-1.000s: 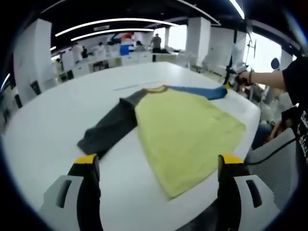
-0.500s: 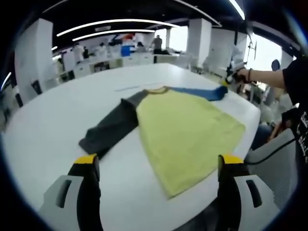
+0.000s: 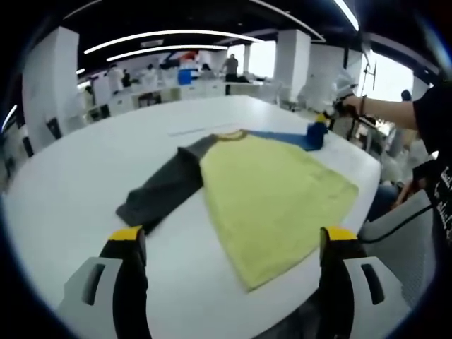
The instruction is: Fold the garment on the visible template until the final outline fits inside the template.
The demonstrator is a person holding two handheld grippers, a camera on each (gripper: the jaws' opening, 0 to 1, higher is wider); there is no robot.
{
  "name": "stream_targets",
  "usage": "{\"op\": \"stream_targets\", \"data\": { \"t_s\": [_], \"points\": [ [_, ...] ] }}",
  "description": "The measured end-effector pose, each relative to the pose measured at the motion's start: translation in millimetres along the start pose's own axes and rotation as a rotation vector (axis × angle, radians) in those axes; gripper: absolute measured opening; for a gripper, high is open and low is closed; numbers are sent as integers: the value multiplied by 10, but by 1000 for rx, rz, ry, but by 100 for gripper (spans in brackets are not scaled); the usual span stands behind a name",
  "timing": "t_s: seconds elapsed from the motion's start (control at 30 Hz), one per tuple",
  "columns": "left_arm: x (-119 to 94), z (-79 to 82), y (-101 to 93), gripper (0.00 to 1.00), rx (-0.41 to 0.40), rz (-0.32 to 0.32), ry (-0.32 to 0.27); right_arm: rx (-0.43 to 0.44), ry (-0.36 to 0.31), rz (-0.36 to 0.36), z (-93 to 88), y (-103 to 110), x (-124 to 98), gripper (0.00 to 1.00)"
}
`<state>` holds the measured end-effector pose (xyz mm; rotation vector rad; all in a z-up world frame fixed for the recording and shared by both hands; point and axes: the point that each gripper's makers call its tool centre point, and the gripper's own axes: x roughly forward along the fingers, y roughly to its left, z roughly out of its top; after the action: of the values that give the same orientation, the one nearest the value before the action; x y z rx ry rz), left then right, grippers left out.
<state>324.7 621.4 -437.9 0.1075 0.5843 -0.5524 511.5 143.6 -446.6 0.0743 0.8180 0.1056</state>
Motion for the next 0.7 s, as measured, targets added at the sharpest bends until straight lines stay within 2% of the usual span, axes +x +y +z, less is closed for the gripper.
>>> {"op": "stream_targets", "data": {
  "t_s": [0.2,0.47,0.7],
  "points": [
    [-11,16,-15,99,2,-5,-5,0,-16,55,120,265,27,0],
    [-39,34,-1,99,3,-9,-1,-2,-28,99,291,511,129,0],
    [-49,55,-21,99,10,-16,-3,-29,-26,126,354,757,202,0]
  ]
}}
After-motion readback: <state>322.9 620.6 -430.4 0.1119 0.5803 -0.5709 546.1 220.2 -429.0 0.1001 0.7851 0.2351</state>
